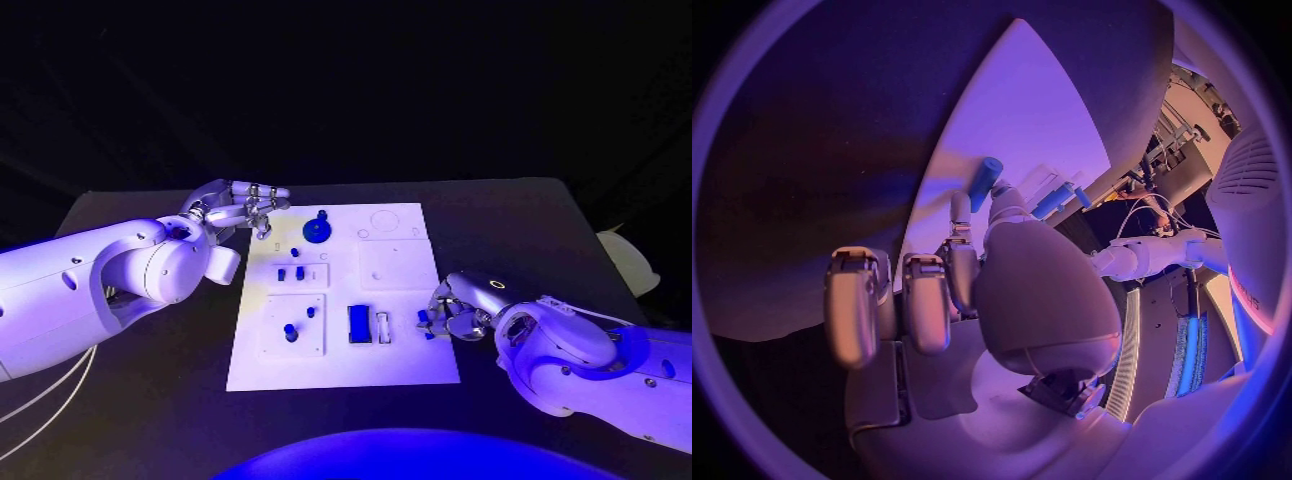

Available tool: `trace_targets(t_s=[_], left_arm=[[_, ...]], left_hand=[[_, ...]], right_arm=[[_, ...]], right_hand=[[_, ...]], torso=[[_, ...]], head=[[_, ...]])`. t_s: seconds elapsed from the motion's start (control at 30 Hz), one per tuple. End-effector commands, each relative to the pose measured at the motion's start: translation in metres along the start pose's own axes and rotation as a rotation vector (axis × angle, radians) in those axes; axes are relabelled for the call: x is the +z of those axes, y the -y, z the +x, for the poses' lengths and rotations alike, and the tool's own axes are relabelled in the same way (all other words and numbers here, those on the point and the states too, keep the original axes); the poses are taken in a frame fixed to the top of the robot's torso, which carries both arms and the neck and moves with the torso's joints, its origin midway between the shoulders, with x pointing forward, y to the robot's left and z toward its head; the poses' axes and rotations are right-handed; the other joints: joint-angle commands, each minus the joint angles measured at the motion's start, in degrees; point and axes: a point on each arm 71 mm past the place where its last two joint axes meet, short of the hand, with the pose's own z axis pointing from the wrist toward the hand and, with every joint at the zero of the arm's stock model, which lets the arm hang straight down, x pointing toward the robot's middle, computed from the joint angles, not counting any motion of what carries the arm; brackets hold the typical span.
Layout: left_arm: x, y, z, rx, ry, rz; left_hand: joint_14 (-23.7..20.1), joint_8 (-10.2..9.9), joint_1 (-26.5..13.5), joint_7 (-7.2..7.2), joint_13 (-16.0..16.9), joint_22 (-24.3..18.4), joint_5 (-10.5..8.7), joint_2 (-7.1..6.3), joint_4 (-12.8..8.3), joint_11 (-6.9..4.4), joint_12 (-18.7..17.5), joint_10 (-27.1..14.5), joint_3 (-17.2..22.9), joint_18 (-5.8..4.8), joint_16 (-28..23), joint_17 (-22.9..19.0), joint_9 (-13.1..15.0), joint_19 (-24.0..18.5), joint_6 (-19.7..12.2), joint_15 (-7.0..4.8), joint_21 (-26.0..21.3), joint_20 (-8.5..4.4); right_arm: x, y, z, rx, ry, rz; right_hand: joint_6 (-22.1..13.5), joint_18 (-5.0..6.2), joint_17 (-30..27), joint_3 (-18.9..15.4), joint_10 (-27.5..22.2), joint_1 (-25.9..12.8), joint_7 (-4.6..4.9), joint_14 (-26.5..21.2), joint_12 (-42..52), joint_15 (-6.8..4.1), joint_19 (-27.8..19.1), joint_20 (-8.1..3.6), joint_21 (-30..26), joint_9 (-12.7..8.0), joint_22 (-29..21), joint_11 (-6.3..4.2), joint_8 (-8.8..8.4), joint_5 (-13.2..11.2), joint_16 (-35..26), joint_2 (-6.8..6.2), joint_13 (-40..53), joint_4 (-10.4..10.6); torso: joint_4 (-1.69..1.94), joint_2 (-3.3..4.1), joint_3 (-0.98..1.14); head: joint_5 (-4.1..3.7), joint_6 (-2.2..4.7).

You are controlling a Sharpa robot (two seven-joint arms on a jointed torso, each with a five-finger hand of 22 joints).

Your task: Assemble the parts on the task board

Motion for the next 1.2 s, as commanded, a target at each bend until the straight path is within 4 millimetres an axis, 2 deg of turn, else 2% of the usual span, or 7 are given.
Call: trace_targets(t_s=[0.03, 0.33, 0.6, 0.67, 0.73, 0.93, 1.2], left_arm=[[0.000, 0.001, 0.002, -0.008, -0.020, 0.008], [-0.001, 0.001, 0.002, -0.008, -0.020, 0.006], [-0.001, 0.001, 0.002, -0.008, -0.020, 0.006], [-0.001, 0.001, 0.002, -0.008, -0.020, 0.006], [-0.002, 0.001, 0.002, -0.008, -0.021, 0.006], [-0.002, 0.001, 0.001, -0.008, -0.019, 0.006], [-0.002, 0.001, 0.002, -0.009, -0.021, 0.007]], left_hand=[[-0.2, 0.2, -0.1, 0.02, 0.1, 0.0, -0.13, 0.40, 0.0, -0.13, 0.2, -0.4, -0.2, 1.04, -0.2, 0.0, -0.1, -0.3, -0.4, -0.01, -0.3, 0.24], [-0.2, 0.2, 0.0, 0.01, 0.1, -0.1, -0.12, 0.42, 0.0, -0.14, 0.3, -0.4, -0.2, 1.05, -0.2, 0.0, -0.1, -0.3, -0.4, -0.02, -0.4, 0.24], [-0.2, 0.2, 0.0, 0.00, 0.1, -0.1, -0.11, 0.42, 0.0, -0.15, 0.3, -0.4, -0.1, 1.06, -0.2, 0.0, -0.1, -0.3, -0.4, -0.03, -0.4, 0.24], [-0.2, 0.2, 0.1, -0.02, 0.1, -0.1, -0.10, 0.43, -0.1, -0.16, 0.3, -0.4, -0.1, 1.06, -0.2, 0.0, -0.1, -0.3, -0.4, -0.04, -0.4, 0.24], [-0.2, 0.2, 0.1, -0.02, 0.1, -0.1, -0.10, 0.43, -0.1, -0.16, 0.3, -0.4, -0.1, 1.06, -0.2, 0.0, -0.1, -0.3, -0.4, -0.04, -0.4, 0.24], [-0.2, 0.2, 0.3, -0.04, 0.1, -0.1, -0.07, 0.53, -0.3, -0.18, 0.4, -0.5, 0.0, 1.08, -0.2, -0.1, -0.1, -0.2, -0.4, -0.07, -0.5, 0.21], [-0.3, 0.3, 0.7, -0.06, 0.1, -0.1, -0.01, 0.70, -0.6, -0.20, 0.5, -0.6, 0.3, 1.09, -0.2, -0.1, -0.2, -0.2, -0.4, -0.12, -0.5, 0.16]], right_arm=[[-0.001, 0.000, 0.008, -0.090, -0.053, -0.009], [-0.002, -0.004, 0.011, -0.135, -0.074, -0.028], [-0.001, -0.007, 0.012, -0.165, -0.073, -0.043], [0.000, -0.008, 0.012, -0.167, -0.069, -0.047], [0.000, -0.010, 0.011, -0.161, -0.059, -0.049], [-0.002, -0.013, 0.007, -0.061, -0.013, -0.041], [-0.006, -0.020, 0.001, 0.075, 0.008, -0.021]], right_hand=[[0.5, -0.82, 10.2, -0.2, 0.1, 1.8, -0.14, 4.8, 0.0, -0.04, 3.5, -0.07, -0.2, 0.0, 13.3, -0.51, -0.08, -0.5, 0.1, 0.04, -2.6, -0.4], [0.9, -0.79, 10.3, -0.5, 0.1, 3.0, -0.27, 4.9, 0.0, -0.14, 3.4, -0.20, -0.4, 0.1, 13.3, -0.62, 0.09, -2.1, 0.1, -0.14, -2.5, -0.7], [0.8, -0.77, 10.2, 0.6, -0.2, 7.0, -0.51, 4.9, -0.4, -0.38, 3.3, -0.40, -0.5, 0.1, 13.3, -0.87, -0.09, 2.3, 0.1, 0.36, -2.5, -2.1], [0.8, -0.79, 10.2, 1.6, -0.3, 8.5, -0.56, 4.9, -0.6, -0.47, 3.4, -0.53, -0.4, 0.0, 13.3, -0.97, -0.24, 4.9, 0.1, 0.70, -2.6, -2.4], [0.8, -0.84, 10.4, 2.5, -0.3, 9.3, -0.69, 4.9, -0.6, -0.53, 3.5, -0.56, -0.1, -0.1, 13.4, -1.07, -0.32, 5.9, 0.2, 1.08, -2.6, -2.4], [0.8, -1.01, 10.9, 4.0, 0.1, 7.4, -0.67, 5.0, -0.3, -0.52, 3.8, -0.60, 0.7, -0.1, 13.6, -1.04, -0.46, 6.5, 0.5, 1.79, -2.3, 0.5], [0.8, -1.00, 10.9, 4.5, 0.0, 6.7, -0.62, 5.0, -0.6, -0.51, 3.8, -0.61, 0.7, -0.1, 13.6, -1.01, -0.49, 6.8, 0.4, 2.00, -2.5, 0.8]], torso=[[0.04, 0.03, 0.00], [-0.03, -0.01, -0.02], [0.02, -0.01, -0.03], [0.02, -0.03, -0.05], [0.03, -0.03, -0.05], [-0.02, -0.04, -0.02], [0.05, 0.01, -0.04]], head=[[0.00, -0.13], [0.09, -0.41], [0.17, -0.55], [0.21, -0.54], [0.21, -0.58], [0.34, -0.65], [0.43, -0.62]])
